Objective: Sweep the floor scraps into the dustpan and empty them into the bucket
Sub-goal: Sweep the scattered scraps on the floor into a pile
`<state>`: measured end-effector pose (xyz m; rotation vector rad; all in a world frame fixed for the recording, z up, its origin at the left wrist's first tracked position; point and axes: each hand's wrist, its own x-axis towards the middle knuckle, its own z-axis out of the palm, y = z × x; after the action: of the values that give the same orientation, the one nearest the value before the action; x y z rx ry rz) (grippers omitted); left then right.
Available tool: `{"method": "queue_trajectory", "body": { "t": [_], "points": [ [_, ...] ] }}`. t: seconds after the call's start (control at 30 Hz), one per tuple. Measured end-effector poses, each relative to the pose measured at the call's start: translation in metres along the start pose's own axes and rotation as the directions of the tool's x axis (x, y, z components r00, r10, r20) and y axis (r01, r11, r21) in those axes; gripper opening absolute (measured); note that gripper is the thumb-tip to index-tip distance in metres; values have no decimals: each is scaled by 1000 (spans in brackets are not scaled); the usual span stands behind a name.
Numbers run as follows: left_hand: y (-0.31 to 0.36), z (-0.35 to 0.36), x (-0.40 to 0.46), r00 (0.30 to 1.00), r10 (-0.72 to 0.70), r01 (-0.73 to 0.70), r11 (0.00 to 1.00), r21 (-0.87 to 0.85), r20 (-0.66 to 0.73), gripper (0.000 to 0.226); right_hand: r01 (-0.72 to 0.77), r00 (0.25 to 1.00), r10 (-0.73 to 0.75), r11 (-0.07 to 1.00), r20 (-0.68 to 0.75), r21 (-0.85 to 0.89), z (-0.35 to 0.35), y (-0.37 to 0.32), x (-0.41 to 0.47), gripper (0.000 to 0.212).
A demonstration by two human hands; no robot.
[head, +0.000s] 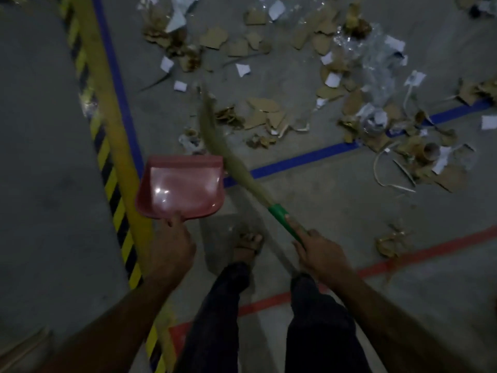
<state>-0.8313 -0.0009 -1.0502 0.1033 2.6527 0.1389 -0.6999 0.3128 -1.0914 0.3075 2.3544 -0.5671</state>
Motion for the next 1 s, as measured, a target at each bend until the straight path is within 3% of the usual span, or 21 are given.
{"method": "queue_trajectory", "body": {
  "t": [0.1, 0.2, 0.27, 0.33, 0.43, 0.67, 0.9, 1.0],
  "points": [
    [-43, 5, -3, 995, -96, 96, 995, -5, -5, 24, 135, 986, -119, 981, 116, -141, -5, -40, 54, 69],
    [-63, 24, 3, 990, -142, 142, 990, 3, 23, 25, 136, 969, -83, 966, 234, -218, 16, -56, 104, 75],
    [-63, 35, 9, 991, -124, 123, 992, 20, 42, 34, 69, 965, -21, 982, 261, -173, 30, -48, 128, 75],
    [-54, 44, 16, 998, -44, 42, 997, 64, 35, 40, -52, 967, 52, 999, 249, -8, 29, -33, 140, 68],
    [-23, 51, 34, 998, 66, -66, 997, 39, -8, 31, -224, 959, 192, 964, 207, 143, 8, 4, 141, 68],
    [47, 73, 86, 999, 30, -31, 983, -181, -12, 35, -452, 892, 444, 878, 85, 158, -77, 129, 184, 66],
    [90, 60, 118, 1000, 18, -22, 978, -208, -24, 36, -404, 859, 482, 847, -175, 347, -166, 209, 219, 68],
    [109, 41, 126, 999, 20, -28, 983, -179, -49, 32, -340, 831, 449, 877, -330, 338, -188, 191, 196, 66]
  ]
}}
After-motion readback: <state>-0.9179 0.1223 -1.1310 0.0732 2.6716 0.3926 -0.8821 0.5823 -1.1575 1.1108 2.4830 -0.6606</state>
